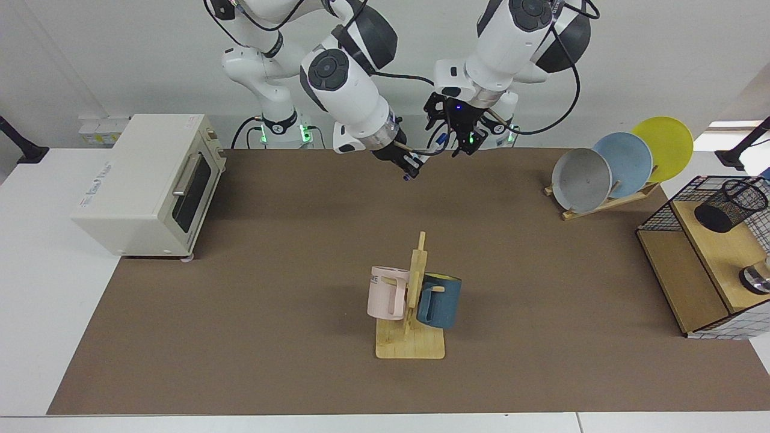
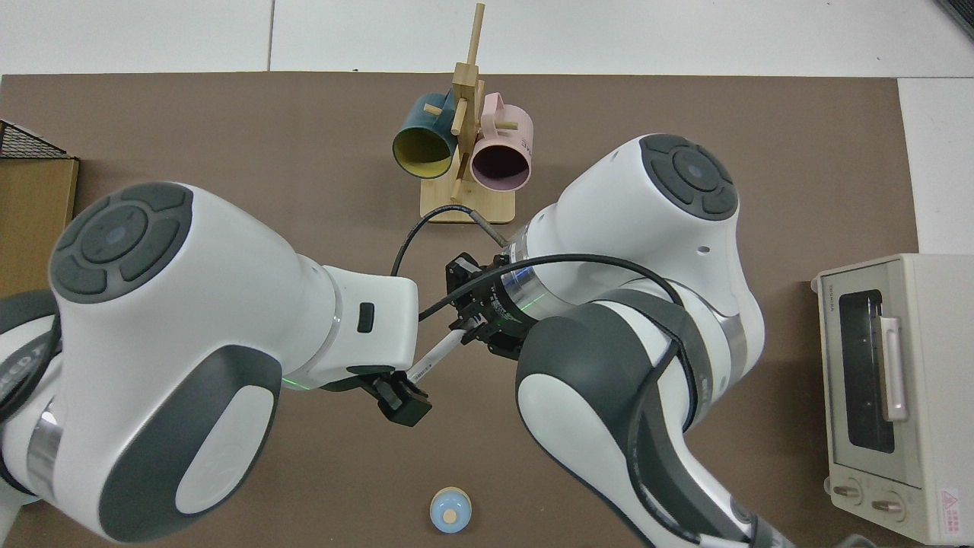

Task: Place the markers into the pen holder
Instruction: 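Close the left gripper on the marker while the right gripper opens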

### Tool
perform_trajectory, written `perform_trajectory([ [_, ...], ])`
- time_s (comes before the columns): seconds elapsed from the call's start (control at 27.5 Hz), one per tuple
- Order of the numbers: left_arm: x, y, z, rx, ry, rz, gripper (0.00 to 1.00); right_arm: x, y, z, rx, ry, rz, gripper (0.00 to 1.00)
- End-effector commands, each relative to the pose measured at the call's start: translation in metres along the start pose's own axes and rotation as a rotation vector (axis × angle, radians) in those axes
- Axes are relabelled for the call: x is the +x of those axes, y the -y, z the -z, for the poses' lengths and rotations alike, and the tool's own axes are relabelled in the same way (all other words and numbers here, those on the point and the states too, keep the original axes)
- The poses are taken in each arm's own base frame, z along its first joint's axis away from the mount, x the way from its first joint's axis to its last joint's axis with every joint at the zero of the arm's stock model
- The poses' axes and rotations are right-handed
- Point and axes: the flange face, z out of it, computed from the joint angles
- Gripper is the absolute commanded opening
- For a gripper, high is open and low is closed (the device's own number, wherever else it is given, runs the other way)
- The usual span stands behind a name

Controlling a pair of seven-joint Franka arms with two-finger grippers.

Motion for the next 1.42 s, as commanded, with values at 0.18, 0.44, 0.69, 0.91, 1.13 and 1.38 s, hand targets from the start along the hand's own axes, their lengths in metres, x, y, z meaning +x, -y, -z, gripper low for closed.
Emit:
perform_trajectory([
  [0.18,-0.014,-0.009,-0.003,-0.004,-0.005,-0.001,0.67,-0.003,0.001,0.006,0.008,0.052,-0.054,0.0],
  [0.44,-0.014,-0.007,-0.004,-0.004,-0.007,0.004,0.42,-0.007,0.003,0.006,0.022,0.064,-0.067,0.0],
  [0.69,-0.014,-0.005,-0.004,-0.005,-0.009,0.01,0.0,-0.005,0.003,0.007,0.026,0.065,-0.072,0.0],
  [0.91,-0.014,-0.005,-0.004,-0.004,-0.008,0.03,0.0,-0.006,0.003,0.007,0.03,0.074,-0.071,0.85],
  [1.13,-0.014,-0.005,-0.004,-0.004,-0.008,0.03,0.0,-0.009,0.004,0.01,0.042,0.057,-0.013,1.0],
  [1.38,-0.015,-0.004,-0.004,-0.004,-0.007,0.033,0.0,-0.005,0.007,0.016,0.084,0.037,-0.005,1.0],
])
